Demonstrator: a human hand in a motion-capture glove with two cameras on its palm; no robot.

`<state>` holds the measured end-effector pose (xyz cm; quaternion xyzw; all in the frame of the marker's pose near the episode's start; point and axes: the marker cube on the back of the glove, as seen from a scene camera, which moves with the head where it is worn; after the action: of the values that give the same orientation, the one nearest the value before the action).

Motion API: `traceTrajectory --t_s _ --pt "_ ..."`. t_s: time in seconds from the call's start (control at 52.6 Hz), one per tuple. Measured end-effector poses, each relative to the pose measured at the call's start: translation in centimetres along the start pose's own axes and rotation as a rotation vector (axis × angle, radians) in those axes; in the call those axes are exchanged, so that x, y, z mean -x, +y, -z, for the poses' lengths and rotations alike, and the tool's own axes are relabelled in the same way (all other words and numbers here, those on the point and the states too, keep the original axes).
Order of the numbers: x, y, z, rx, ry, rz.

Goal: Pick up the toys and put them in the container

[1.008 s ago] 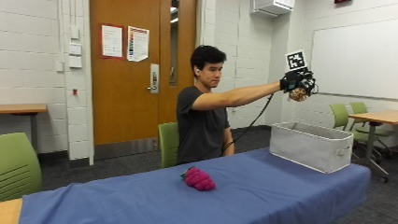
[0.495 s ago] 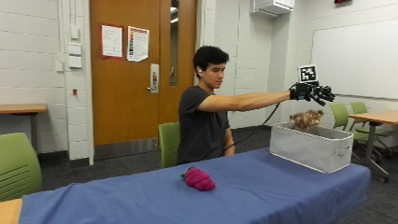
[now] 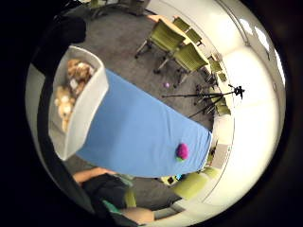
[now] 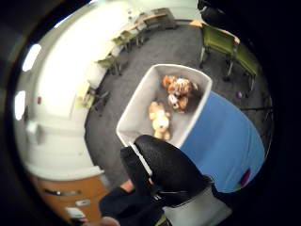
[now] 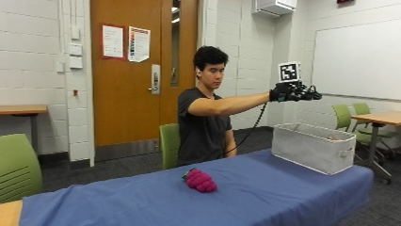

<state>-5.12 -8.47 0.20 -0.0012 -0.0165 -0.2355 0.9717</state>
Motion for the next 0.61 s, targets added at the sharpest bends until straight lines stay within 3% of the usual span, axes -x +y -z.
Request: traceTrajectory --t_s 0.114,0.19,0.285,0.609 --pt "-5.7 4.6 1.0 -0.003 0.032 -0.16" --pt "-9.4 8.5 2.0 0.008 0.006 -0.127" --pt "-13.8 11.5 2.6 -0.004 0.07 -0.325" --pt "-26.3 22.3 1.1 -0.006 0.106 -0.553"
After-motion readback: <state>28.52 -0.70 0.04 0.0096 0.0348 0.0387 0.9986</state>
